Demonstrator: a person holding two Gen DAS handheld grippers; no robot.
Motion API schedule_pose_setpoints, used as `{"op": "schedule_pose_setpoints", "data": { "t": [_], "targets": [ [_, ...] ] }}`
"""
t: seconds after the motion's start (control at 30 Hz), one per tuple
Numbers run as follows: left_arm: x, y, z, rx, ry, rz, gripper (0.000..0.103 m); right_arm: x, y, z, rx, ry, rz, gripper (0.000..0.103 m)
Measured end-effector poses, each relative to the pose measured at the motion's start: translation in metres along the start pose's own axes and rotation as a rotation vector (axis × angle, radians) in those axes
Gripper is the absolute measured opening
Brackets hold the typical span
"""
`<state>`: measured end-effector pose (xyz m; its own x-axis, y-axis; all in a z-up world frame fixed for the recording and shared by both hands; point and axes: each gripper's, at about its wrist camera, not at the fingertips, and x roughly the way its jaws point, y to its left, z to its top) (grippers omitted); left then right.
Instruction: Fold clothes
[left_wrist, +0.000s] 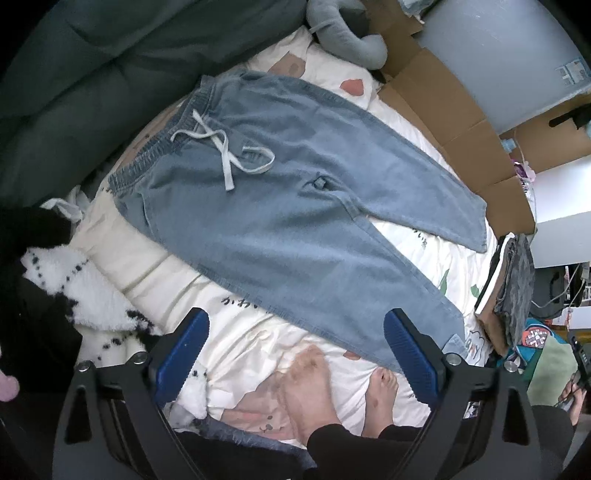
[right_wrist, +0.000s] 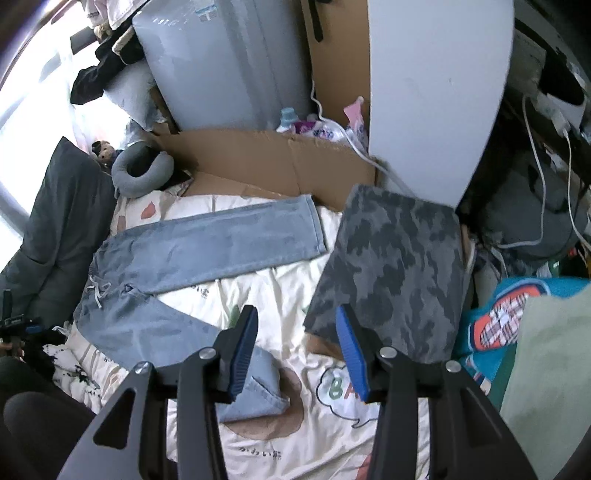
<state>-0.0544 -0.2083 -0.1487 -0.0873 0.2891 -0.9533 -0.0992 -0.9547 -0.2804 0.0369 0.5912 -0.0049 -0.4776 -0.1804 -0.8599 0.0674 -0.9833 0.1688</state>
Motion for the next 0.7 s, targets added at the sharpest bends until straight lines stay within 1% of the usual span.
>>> {"op": "schedule_pose_setpoints", "data": {
  "t": [0.2, 0.37, 0.53, 0.7],
  "targets": [
    [0.015, 0.007, -0.006, 0.007, 0.022, 0.025, 0.096, 0.02, -0.008, -0.033, 0.049, 0.048, 0.003, 0.042],
    [0.027, 0.016, -0.008, -0.004, 0.004, 0.048, 0.096, 0.044, -0.014, -0.064, 0.082, 0.101, 0.011, 0.042],
    [0.046, 0.029, -0.013, -0.001, 0.014, 0.064, 0.096, 0.069, -0.013, -0.097, 0.074, 0.158, 0.033, 0.042],
    [0.068, 0.041, -0.019, -0.003, 0.026, 0.083, 0.096, 0.106, -0.003, -0.127, 0.064, 0.231, 0.066, 0.042]
  ]
}}
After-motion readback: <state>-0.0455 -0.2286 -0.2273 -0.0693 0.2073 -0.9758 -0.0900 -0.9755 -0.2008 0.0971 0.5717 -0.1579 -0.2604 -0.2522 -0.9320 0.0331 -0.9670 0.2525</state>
